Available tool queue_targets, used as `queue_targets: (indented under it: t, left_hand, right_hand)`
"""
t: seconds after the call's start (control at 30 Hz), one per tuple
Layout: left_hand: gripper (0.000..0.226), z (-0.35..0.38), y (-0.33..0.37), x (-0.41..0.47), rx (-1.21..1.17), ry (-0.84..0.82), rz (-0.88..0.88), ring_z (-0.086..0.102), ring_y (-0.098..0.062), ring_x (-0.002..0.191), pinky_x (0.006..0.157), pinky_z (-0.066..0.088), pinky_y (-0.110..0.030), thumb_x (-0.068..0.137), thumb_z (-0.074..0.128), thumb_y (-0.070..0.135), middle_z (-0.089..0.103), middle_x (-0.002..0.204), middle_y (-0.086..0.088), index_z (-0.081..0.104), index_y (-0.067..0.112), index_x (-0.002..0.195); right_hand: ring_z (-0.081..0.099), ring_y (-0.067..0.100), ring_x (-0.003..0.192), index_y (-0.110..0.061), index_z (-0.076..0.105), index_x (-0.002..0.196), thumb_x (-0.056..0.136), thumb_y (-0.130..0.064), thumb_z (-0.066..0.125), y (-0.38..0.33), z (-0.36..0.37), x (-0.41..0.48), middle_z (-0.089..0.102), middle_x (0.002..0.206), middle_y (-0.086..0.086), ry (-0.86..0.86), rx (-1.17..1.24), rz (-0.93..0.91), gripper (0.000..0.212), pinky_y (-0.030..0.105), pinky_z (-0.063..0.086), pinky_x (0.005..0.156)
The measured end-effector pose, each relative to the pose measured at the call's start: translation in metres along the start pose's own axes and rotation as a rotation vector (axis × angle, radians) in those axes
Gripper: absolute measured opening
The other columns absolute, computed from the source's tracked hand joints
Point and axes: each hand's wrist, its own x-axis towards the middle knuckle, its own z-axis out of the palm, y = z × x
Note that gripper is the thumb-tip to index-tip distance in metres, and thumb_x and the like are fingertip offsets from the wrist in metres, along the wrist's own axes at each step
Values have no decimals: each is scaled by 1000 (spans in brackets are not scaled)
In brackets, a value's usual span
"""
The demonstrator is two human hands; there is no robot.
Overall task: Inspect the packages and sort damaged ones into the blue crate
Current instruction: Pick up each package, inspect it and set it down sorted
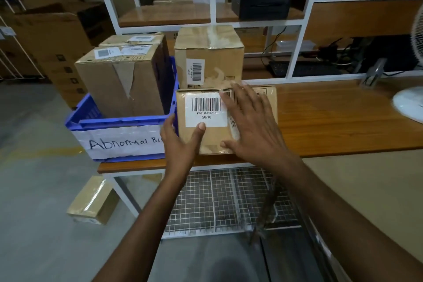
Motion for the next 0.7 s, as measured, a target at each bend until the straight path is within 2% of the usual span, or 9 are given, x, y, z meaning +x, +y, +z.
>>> queue_targets:
  t: [0.1, 0.17, 0.23, 0.3, 0.33, 0.47, 0.57, 0.63, 0.7]
  left_hand:
    - [49, 7, 2, -21, -245, -105, -305, 72, -14, 109, 78, 62, -33, 85, 69, 67, 72, 121, 6, 61, 39, 124]
    - [57, 11, 6, -29, -321, -124, -472, 75, -15, 100, 68, 61, -33, 82, 57, 77, 76, 112, 9, 66, 38, 122]
    - [73, 13, 7, -32, -438, -117, -610, 76, -20, 99, 72, 63, -37, 78, 41, 86, 78, 111, 4, 69, 35, 123]
    - [77, 11, 7, -33, -511, -129, -656, 76, -23, 101, 85, 62, -44, 84, 31, 87, 79, 111, 0, 70, 33, 123]
    - [73, 9, 8, -34, -500, -131, -657, 76, -23, 101, 86, 62, -45, 88, 34, 85, 79, 110, 0, 71, 32, 122]
    - [48, 7, 14, -33, -372, -71, -587, 75, -18, 96, 71, 61, -34, 91, 62, 68, 79, 106, 3, 74, 31, 118]
    - [67, 5, 19, -28, -305, -50, -399, 70, -13, 109, 90, 61, -37, 77, 78, 68, 72, 127, 3, 70, 29, 130]
    - [71, 7, 29, -26, -100, -64, -247, 64, -9, 118, 96, 58, -40, 72, 79, 71, 64, 135, 10, 69, 32, 131]
    - [64, 10, 39, -25, 155, -67, -105, 55, -11, 131, 105, 50, -40, 78, 76, 70, 54, 149, 12, 69, 35, 131]
  right_hand:
    - [-9, 23, 159, -26, -6, 165, 73, -61, 83, -6, 3, 11, -4, 174, 4, -122, -82, -73, 133, 49, -6, 129]
    - [12, 26, 157, -24, -3, 165, 71, -60, 86, -11, 7, 15, 16, 171, 5, -173, -86, -84, 134, 48, 4, 129]
    - [31, 26, 145, -24, 7, 165, 67, -58, 89, -13, 9, 14, 33, 160, 4, -169, -89, -84, 132, 46, 20, 123]
    - [37, 25, 136, -25, 16, 163, 64, -56, 91, -13, 10, 9, 38, 152, 3, -141, -91, -77, 128, 44, 30, 115]
    - [38, 24, 133, -26, 20, 161, 63, -56, 92, -13, 9, 5, 40, 149, 2, -121, -84, -69, 126, 43, 32, 112]
    - [40, 22, 129, -23, 35, 154, 61, -50, 95, -4, 7, -18, 41, 142, 2, -22, 69, 4, 114, 41, 37, 108]
    - [45, 21, 128, -15, 43, 145, 63, -40, 97, 5, 16, -39, 45, 141, 4, 110, 297, 99, 102, 38, 47, 102]
    - [48, 18, 128, -16, 40, 147, 69, -35, 95, 7, 24, -51, 47, 144, 3, 165, 397, 193, 97, 38, 53, 97]
    - [47, 7, 125, -19, 32, 154, 75, -33, 92, 5, 27, -57, 47, 147, 2, 165, 449, 269, 101, 31, 53, 91]
